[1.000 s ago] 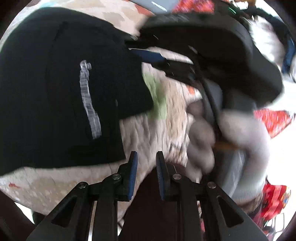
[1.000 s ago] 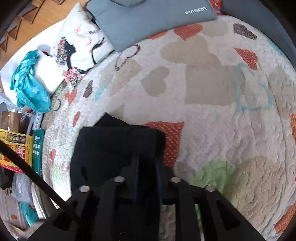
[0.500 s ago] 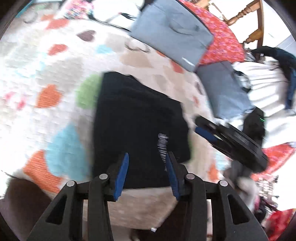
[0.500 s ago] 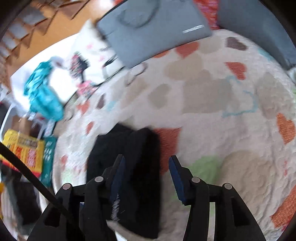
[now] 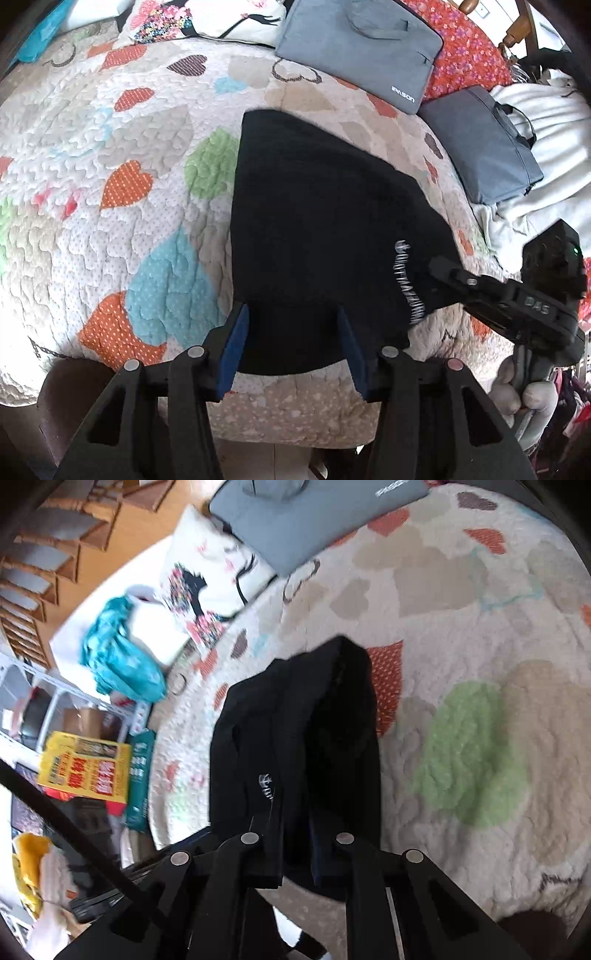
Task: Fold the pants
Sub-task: 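Fold the bundle over with the right gripper and press it flat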
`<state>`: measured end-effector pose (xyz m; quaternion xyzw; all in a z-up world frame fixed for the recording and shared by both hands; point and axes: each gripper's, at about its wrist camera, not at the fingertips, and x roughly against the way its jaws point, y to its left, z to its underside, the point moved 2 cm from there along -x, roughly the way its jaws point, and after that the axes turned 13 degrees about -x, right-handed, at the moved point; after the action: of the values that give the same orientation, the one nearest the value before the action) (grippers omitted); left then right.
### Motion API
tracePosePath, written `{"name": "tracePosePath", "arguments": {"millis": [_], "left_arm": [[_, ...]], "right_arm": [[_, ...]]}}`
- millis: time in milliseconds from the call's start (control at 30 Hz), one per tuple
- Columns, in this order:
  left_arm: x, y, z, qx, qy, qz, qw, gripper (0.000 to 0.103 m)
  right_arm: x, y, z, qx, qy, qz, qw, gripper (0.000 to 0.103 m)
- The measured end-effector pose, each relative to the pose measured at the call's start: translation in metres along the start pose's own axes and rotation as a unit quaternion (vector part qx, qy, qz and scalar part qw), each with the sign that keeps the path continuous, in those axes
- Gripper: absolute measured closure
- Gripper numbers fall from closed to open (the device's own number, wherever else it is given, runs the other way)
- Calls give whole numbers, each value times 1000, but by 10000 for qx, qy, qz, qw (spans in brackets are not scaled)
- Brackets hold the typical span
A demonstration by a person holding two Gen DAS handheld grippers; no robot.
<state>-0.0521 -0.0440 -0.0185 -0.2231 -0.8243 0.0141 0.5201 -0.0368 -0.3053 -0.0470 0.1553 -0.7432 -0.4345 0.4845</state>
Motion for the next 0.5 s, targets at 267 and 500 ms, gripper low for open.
{"name": "tracePosePath", "arguments": {"millis": [267,500], "left_arm": [[-30,-12,16,-451,560,-303,9969,37],[31,-2,-7,-91,-60,505,9987,37]], "right_arm": [[-13,-48,12,-310,121,708,9969,89],[5,-30,10,81,-197,852,9961,69]]}}
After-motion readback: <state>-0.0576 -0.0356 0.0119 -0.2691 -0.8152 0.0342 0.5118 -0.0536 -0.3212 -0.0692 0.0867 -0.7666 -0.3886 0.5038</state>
